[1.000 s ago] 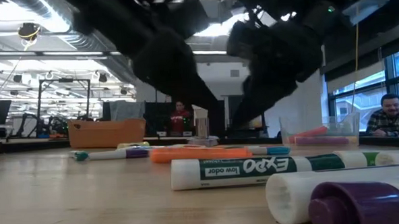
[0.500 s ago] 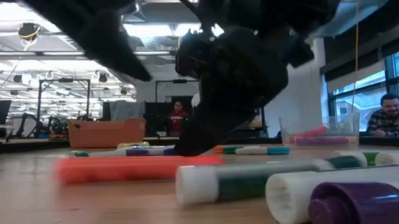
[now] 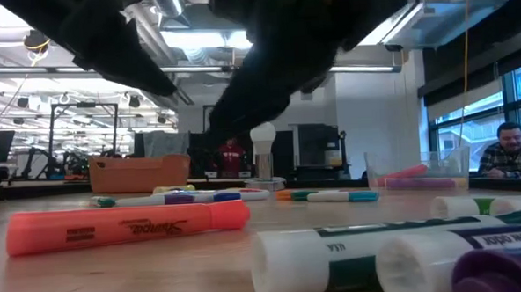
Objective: Pick & Place Markers
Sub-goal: Put the large orange highlighter pen into the transparent bin
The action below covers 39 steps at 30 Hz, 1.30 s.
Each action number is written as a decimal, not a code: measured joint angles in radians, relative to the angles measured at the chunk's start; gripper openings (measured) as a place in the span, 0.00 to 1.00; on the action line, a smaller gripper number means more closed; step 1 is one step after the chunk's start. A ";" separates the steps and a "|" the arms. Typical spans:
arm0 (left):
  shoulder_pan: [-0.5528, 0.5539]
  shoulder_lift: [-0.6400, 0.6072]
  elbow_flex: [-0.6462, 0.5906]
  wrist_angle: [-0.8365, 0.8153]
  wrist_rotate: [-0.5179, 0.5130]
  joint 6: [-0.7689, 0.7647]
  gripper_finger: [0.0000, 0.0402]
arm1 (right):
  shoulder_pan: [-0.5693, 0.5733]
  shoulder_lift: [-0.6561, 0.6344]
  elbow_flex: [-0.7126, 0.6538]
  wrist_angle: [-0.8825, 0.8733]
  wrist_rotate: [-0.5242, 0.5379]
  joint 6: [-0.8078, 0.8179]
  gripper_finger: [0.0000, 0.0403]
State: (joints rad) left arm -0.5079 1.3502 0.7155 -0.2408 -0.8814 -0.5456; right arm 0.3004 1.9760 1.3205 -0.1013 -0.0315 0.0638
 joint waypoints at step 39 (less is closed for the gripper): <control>-0.035 0.068 -0.154 0.058 -0.097 -0.294 0.58 | -0.107 -0.411 -0.167 -0.781 0.473 0.170 0.15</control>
State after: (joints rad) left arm -0.5432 1.4185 0.5613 -0.1825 -0.9781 -0.8392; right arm 0.1935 1.5647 1.1535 -0.8819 0.4412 0.2341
